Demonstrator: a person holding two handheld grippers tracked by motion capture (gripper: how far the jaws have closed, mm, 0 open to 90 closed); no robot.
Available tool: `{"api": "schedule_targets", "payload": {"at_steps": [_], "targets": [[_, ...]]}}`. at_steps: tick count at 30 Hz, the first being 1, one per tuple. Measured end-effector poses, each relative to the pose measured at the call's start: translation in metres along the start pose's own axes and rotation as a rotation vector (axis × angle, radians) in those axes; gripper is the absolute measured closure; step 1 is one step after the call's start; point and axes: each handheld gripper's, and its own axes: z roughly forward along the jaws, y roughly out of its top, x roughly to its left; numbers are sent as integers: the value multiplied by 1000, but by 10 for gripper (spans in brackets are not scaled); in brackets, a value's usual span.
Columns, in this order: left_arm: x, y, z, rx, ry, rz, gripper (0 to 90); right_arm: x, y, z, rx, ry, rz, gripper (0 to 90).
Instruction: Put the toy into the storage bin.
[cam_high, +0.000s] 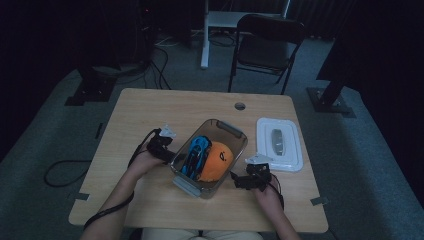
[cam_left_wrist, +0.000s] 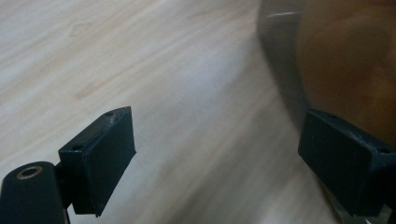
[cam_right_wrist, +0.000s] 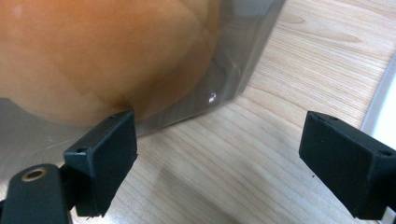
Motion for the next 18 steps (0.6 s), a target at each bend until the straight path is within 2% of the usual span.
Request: {"api": "schedule_targets", "payload": {"at_steps": [6, 11, 15, 18], "targets": [[-10, -6, -8, 1, 1, 18, 106, 0, 5, 4, -5, -21, -27, 111], [-19, -9, -15, 0, 53, 23, 105, -2, 9, 10, -17, -27, -15, 113], [-24, -12, -19, -4, 91, 19, 105, -4, 15, 15, -12, -30, -25, 113], [-26, -15, -21, -12, 85, 11, 106, -6, 19, 18, -9, -47, -36, 113]]}}
